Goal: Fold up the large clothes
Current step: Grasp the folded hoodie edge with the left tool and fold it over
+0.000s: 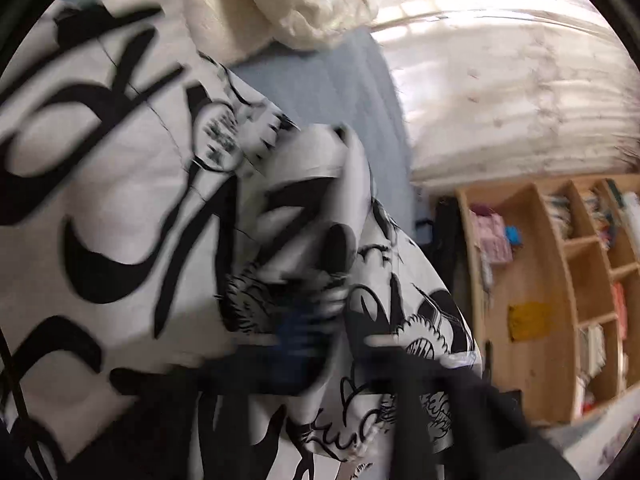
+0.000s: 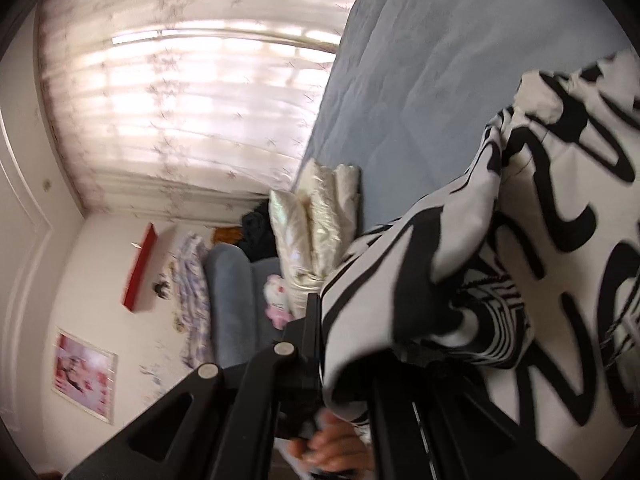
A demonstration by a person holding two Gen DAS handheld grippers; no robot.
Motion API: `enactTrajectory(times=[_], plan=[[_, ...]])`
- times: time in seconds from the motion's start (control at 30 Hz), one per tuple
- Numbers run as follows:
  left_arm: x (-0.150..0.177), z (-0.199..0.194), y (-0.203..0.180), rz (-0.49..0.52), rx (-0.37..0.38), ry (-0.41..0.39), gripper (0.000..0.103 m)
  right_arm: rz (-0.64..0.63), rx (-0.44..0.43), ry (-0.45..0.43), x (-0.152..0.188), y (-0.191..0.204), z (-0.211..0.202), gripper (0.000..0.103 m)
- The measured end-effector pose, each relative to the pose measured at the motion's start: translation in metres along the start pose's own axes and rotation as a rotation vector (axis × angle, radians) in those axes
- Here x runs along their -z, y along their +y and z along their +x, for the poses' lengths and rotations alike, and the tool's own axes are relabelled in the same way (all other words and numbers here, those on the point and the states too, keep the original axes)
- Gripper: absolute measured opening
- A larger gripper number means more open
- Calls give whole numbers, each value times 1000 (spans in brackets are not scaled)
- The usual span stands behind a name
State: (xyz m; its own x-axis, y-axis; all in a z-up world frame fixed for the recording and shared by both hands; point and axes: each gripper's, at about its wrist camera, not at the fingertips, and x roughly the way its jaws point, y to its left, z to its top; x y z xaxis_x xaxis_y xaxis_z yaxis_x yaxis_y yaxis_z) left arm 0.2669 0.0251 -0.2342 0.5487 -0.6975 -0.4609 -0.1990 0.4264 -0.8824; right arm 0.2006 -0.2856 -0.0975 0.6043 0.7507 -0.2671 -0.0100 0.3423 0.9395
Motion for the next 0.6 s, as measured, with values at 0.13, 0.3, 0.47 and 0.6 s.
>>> enactTrajectory(times=[0.13, 0.3, 0.47, 0.6], plan=[[3, -41, -34, 89, -97, -84, 2, -160, 161, -1, -1, 15, -5, 3], [15, -78, -64, 165, -225, -64, 1, -245, 200, 54, 18, 12, -8, 6], [34, -79, -34, 162, -353, 38, 0, -236, 292, 186, 42, -27, -4, 8], [34, -72, -10, 107, -351, 64, 0, 1, 226, 195, 34, -78, -11, 32]])
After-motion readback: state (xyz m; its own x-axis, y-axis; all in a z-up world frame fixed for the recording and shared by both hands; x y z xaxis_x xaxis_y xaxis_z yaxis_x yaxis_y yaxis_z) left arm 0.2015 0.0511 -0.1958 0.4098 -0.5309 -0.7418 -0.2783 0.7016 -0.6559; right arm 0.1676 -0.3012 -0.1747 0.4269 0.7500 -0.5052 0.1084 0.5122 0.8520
